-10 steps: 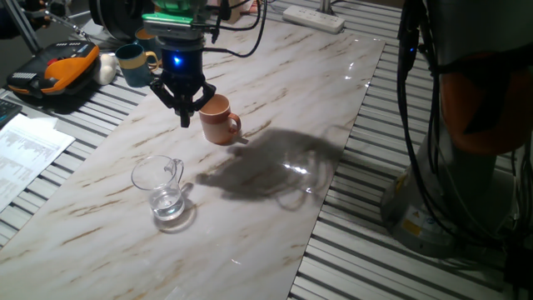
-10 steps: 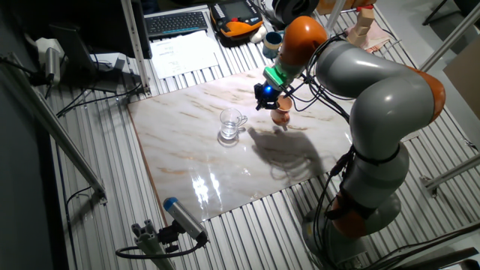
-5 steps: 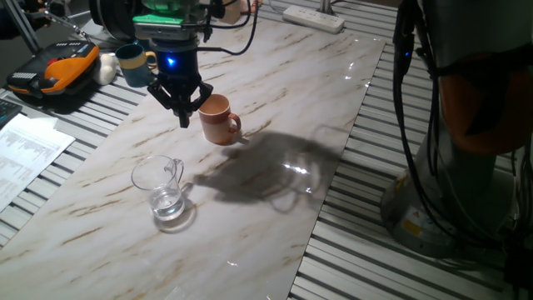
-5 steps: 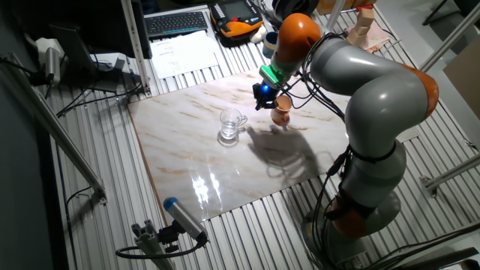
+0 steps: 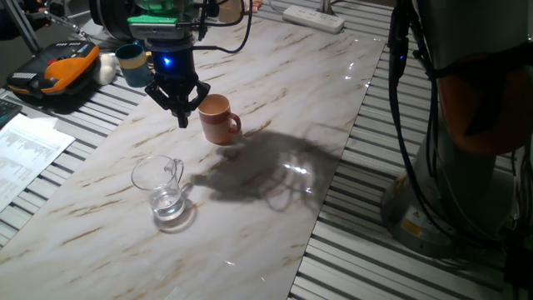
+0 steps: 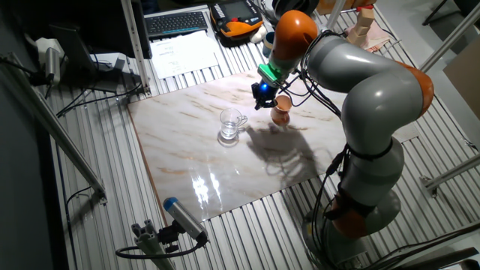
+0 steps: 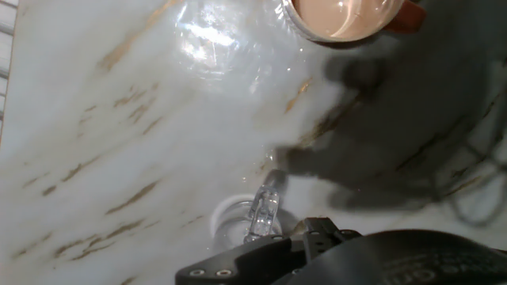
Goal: Pour the water from one cup into another empty cup
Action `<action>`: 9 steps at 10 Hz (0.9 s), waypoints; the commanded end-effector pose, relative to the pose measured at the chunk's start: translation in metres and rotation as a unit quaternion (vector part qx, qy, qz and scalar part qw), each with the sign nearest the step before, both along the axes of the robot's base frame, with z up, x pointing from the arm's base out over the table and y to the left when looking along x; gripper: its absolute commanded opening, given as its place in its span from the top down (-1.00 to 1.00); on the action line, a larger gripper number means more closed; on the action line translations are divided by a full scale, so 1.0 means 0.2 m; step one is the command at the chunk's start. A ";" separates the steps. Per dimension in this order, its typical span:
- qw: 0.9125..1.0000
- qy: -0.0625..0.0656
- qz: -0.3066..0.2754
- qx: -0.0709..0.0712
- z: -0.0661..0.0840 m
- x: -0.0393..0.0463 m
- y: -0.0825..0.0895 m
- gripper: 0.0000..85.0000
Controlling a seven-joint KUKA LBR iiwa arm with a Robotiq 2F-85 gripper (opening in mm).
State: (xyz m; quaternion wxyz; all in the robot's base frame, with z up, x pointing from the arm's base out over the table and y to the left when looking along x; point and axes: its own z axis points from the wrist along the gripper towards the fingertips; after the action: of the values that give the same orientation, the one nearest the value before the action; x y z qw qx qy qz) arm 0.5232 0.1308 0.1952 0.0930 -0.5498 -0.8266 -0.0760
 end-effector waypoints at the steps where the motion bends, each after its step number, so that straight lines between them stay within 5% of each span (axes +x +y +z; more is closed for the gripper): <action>1: 1.000 -0.001 -0.001 0.004 -0.01 0.002 0.00 1.00; 9: 1.000 0.000 0.007 -0.001 -0.03 -0.002 0.00 1.00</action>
State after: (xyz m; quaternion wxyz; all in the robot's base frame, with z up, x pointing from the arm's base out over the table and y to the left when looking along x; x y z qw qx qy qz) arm 0.5226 0.1311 0.1899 0.0924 -0.5444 -0.8304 -0.0742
